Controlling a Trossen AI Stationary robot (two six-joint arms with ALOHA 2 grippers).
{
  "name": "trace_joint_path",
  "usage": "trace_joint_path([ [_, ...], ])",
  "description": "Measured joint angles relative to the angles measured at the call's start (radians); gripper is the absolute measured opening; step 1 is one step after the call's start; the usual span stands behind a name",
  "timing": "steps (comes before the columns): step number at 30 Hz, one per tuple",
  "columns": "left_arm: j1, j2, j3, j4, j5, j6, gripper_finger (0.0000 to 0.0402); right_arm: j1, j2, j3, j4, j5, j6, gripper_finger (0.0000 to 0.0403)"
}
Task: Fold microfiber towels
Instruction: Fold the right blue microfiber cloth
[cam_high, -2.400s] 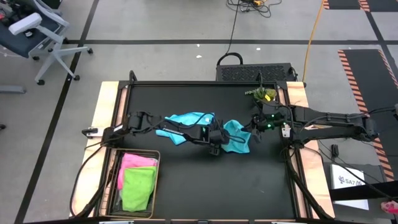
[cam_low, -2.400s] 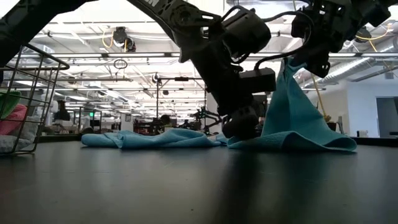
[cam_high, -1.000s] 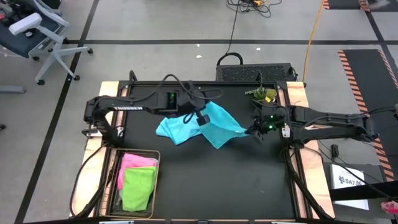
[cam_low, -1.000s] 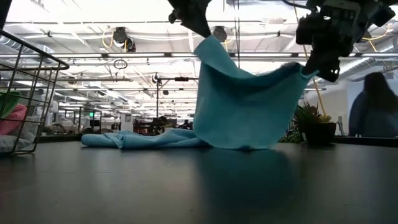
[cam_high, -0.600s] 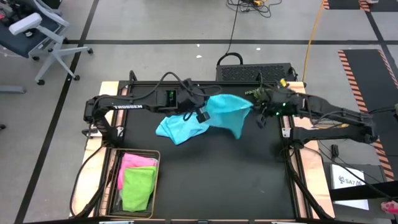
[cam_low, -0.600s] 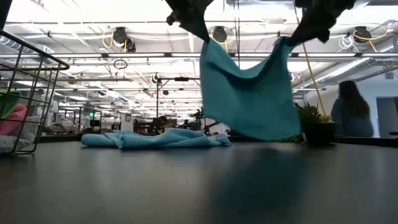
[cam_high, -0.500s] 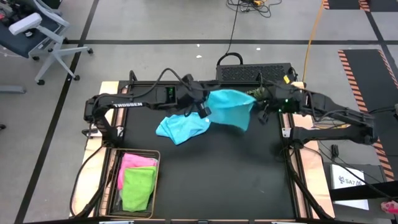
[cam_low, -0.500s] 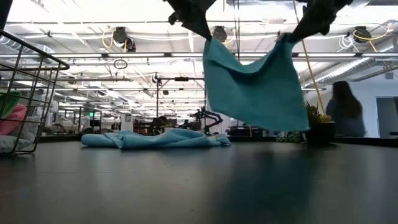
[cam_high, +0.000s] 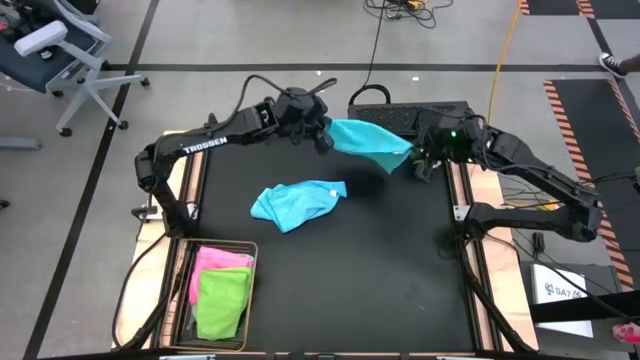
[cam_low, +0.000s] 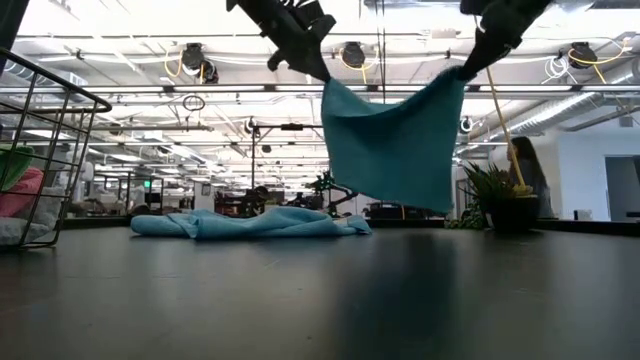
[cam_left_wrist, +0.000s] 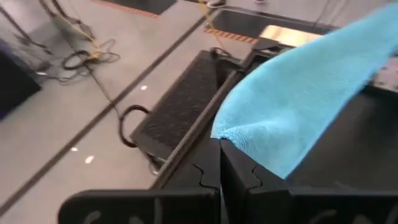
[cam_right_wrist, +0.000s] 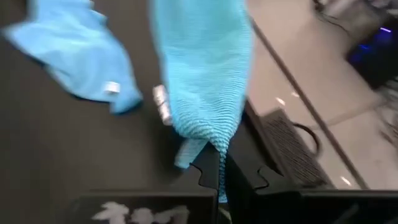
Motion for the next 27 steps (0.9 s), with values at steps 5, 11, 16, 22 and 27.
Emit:
trace_joint_path([
  [5, 0.008, 0.0, 0.0, -0.022, 0.01, -0.02, 0.0, -0.055, 0.004, 0.0, -0.02, 0.018, -0.058, 0.0],
  [11, 0.0, 0.025, 0.0, -0.052, 0.042, -0.064, 0.0, -0.137, 0.008, 0.001, -0.056, 0.026, -0.127, 0.0],
  [16, 0.003, 0.076, 0.0, -0.05, 0.044, -0.063, 0.0, -0.213, 0.008, 0.001, -0.06, 0.027, -0.203, 0.0],
  [22, 0.031, 0.085, 0.0, -0.03, 0.027, -0.032, 0.0, -0.261, 0.009, 0.001, -0.057, 0.055, -0.285, 0.0],
  [27, 0.014, 0.106, -0.006, -0.026, 0.073, -0.072, 0.0, -0.243, 0.009, -0.004, -0.17, 0.0, -0.19, 0.0],
])
